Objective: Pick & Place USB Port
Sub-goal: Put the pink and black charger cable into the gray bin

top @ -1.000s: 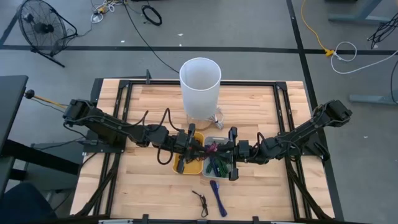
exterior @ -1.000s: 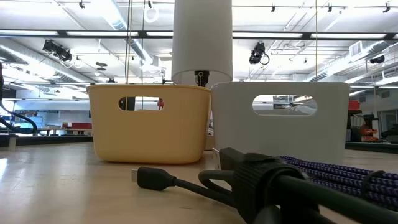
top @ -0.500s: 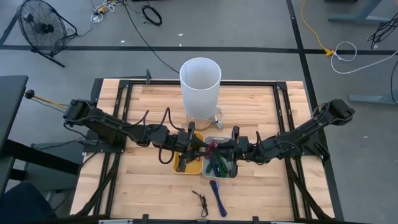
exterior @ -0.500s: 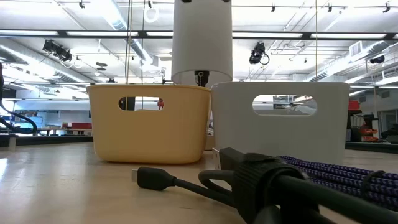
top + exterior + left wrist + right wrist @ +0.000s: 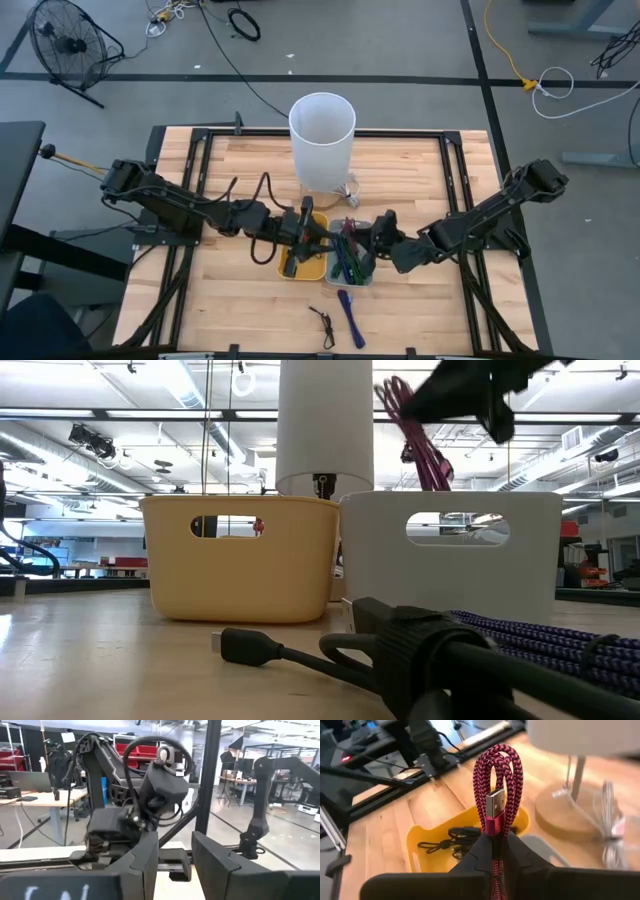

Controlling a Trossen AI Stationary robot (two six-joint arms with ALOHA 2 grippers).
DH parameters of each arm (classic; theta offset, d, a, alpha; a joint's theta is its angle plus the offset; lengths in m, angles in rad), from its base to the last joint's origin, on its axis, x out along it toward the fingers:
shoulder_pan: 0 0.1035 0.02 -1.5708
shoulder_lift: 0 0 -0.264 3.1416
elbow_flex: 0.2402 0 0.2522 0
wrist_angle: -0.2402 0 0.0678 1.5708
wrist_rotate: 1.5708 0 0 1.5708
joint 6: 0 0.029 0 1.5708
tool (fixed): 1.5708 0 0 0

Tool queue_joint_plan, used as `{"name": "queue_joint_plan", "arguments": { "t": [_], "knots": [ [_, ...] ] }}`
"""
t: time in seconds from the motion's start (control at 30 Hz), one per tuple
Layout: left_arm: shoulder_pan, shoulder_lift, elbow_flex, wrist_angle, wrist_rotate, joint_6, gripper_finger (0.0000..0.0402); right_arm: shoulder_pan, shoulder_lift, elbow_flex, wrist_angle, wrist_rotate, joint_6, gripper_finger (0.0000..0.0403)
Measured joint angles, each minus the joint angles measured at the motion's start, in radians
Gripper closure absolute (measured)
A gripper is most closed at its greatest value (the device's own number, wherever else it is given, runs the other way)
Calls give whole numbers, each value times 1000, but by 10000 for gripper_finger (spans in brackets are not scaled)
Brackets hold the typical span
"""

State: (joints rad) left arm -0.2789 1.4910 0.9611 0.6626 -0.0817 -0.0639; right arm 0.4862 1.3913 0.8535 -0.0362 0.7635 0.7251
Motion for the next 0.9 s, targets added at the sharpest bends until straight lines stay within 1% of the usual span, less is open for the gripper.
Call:
{"name": "queue_joint_plan", "arguments": {
  "t": [0.23, 0.33, 0.43, 0.5, 0.6, 0.7, 0.9],
  "knots": [
    [-1, 1, 0, -2, 1, 0, 280, 0, 0, -102, 19, -40, 208, 392],
    [-1, 1, 0, 3, 0, 0, 280, -1, 0, -161, 75, -50, 269, 392],
    [-1, 1, 0, 1, -1, 0, 280, -1, 0, -217, 162, -89, 289, 390],
    [-1, 1, 0, 1, -1, 0, 280, -1, 0, -243, 213, -114, 289, 377],
    [-1, 1, 0, 1, -1, 0, 280, -1, 0, -269, 223, -145, 313, 358],
    [-1, 1, 0, 0, -3, -1, 280, -1, 0, -285, 225, -149, 339, 342],
    [0, 1, 0, -1, -3, -1, 280, -2, -1, -292, 252, -152, 325, 315]
  ]
}}
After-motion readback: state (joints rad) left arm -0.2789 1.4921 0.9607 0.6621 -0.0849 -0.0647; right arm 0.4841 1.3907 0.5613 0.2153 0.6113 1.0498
